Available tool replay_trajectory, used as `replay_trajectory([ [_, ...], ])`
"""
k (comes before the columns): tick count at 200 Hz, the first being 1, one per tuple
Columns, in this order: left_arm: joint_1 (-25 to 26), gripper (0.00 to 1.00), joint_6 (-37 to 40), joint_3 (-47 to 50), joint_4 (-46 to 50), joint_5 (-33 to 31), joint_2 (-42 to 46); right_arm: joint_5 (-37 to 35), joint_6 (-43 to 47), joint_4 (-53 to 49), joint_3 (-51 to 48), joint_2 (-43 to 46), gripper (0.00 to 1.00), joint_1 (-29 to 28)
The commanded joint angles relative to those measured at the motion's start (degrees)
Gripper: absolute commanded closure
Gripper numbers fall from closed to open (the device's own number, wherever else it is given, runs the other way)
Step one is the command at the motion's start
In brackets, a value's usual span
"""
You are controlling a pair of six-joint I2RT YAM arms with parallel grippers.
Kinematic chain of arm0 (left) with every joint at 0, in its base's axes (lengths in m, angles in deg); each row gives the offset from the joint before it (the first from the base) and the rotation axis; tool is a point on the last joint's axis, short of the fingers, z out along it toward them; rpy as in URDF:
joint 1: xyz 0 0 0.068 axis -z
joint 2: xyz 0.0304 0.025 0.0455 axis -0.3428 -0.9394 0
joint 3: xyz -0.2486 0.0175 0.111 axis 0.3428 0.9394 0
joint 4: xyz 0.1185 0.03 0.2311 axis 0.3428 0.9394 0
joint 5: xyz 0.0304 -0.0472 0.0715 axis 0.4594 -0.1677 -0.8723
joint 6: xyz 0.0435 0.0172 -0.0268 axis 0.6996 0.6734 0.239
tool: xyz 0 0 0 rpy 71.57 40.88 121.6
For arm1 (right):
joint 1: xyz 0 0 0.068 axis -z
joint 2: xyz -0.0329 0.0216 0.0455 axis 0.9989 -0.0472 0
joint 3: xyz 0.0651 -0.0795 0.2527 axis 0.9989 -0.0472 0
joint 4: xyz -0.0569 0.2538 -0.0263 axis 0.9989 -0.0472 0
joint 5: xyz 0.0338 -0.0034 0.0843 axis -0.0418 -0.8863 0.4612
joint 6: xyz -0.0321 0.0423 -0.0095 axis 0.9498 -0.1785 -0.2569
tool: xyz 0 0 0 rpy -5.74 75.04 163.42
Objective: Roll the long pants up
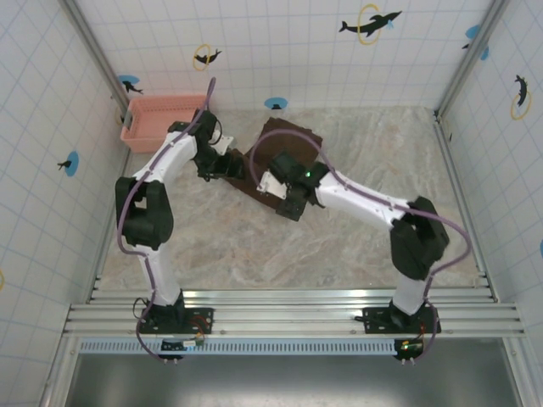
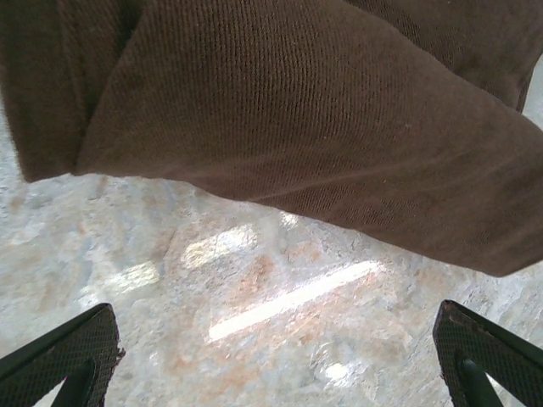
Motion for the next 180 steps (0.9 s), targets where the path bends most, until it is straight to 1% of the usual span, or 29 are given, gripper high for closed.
replay_trajectory([
  [1,0.00,0.03,-1.32,-1.42,-1.58,2.31,-2.38,-27.53,17.23,23.83,-7.42,6.08,0.02,-4.92],
  [8,0.01,0.03,-1.12,-2.21,-1.43,2.38,-3.03,-23.48,12.27,23.74,-6.80,6.28,0.02,-3.60],
  [15,0.02,0.02,-1.11,-2.93,-1.27,2.21,-3.59,-17.29,1.98,19.69,-3.62,5.36,0.02,-1.32],
  [17,0.01,0.02,-1.09,-3.05,-1.31,2.34,-3.71,-15.08,-0.63,16.75,-2.56,4.89,0.02,-0.16],
  [22,0.03,0.03,-1.02,-3.35,-1.37,2.33,-4.03,-3.45,-6.27,9.91,1.48,3.08,0.02,2.76],
  [27,0.03,0.03,-0.96,-3.53,-1.53,2.34,-4.28,7.03,-8.03,3.83,5.77,0.47,0.02,5.43],
  [32,0.00,0.03,-1.00,-3.62,-1.66,2.28,-4.35,12.75,-10.01,-0.96,10.31,-2.75,0.02,6.96],
  [37,0.00,0.02,-1.13,-3.64,-1.95,2.02,-4.44,14.70,-11.21,-5.95,14.55,-6.09,0.02,7.52],
  [41,0.07,0.02,-1.27,-3.56,-2.20,2.20,-4.44,14.35,-10.80,-8.71,16.91,-8.35,0.02,7.24],
  [48,0.00,0.02,-1.07,-3.50,-2.57,2.14,-4.50,10.14,-8.37,-10.74,18.62,-10.85,0.02,5.28],
  [55,0.03,0.02,-1.09,-3.38,-2.98,1.79,-4.51,6.79,-5.89,-8.60,16.82,-11.18,0.02,3.14],
  [61,0.00,0.03,-1.10,-3.29,-3.24,1.52,-4.62,3.94,-6.13,-6.04,15.55,-11.13,0.02,1.60],
  [77,0.02,0.02,-1.34,-3.68,-3.65,1.73,-5.49,1.46,-6.66,-4.17,15.08,-12.53,0.02,-0.92],
  [89,0.00,0.03,-1.62,-4.29,-3.58,1.61,-6.09,-1.52,-5.46,-4.93,15.37,-13.52,0.02,-2.96],
  [111,0.05,0.02,-1.92,-5.52,-3.60,1.95,-7.71,-2.51,-6.07,-2.74,11.49,-11.32,0.02,-4.60],
  [131,0.04,0.02,-2.15,-6.69,-3.53,1.87,-9.87,-3.94,-4.08,-2.01,9.10,-11.21,0.02,-6.32],
  [146,0.01,0.03,-3.05,-7.32,-3.44,1.47,-11.62,-5.58,-4.33,-0.34,8.09,-12.39,0.02,-7.00],
  [154,0.04,0.03,-3.51,-7.34,-3.83,1.62,-12.26,-7.62,-5.00,0.58,7.98,-13.68,0.02,-7.04],
  [175,0.01,0.03,-4.34,-6.99,-4.64,2.10,-13.22,-8.65,-5.15,1.98,8.56,-17.77,0.02,-6.96],
  [180,0.00,0.03,-4.43,-6.91,-4.74,2.35,-13.40,-7.86,-5.18,2.29,8.70,-18.63,0.02,-6.81],
])
